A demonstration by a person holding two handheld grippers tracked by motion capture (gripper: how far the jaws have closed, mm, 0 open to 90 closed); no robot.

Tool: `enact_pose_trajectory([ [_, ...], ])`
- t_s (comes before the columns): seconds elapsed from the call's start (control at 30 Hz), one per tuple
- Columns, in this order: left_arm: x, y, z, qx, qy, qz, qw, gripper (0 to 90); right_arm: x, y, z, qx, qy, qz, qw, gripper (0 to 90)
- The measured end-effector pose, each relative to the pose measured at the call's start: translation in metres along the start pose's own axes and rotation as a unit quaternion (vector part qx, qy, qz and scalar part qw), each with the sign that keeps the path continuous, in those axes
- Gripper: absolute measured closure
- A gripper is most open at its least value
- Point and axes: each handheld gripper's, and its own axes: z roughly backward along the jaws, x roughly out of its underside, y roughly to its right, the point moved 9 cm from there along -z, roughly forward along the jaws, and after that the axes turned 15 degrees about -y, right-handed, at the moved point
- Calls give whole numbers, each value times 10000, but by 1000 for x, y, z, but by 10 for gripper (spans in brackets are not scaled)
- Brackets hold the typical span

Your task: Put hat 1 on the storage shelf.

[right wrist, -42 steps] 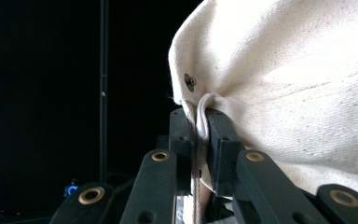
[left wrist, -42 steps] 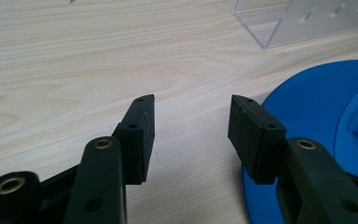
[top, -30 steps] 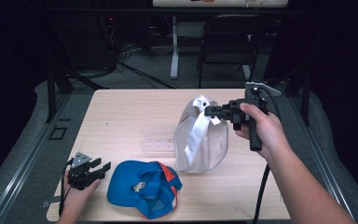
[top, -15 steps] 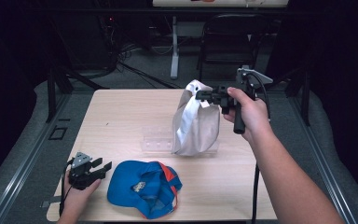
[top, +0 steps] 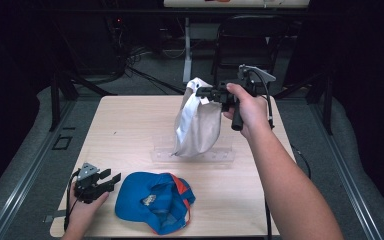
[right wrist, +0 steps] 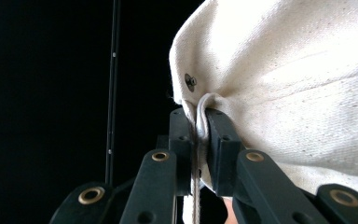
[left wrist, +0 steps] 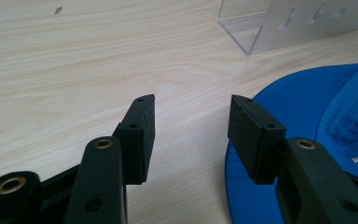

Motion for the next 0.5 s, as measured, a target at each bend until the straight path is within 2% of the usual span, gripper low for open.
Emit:
enact_pose_trajectory([
  [0.27, -2, 3, 2, -14, 15, -81, 10000, 516, -7, 1, -11, -33, -6, -21, 10000, 819],
  [0.33, -4, 5, 2, 9, 85, -82, 9999, 516, -9, 3, -15, 48, 1, -32, 10000, 819],
  [0.5, -6, 9, 5, 11, 135, -155, 9998, 516, -11, 5, -18, 86, 7, -85, 9999, 818],
])
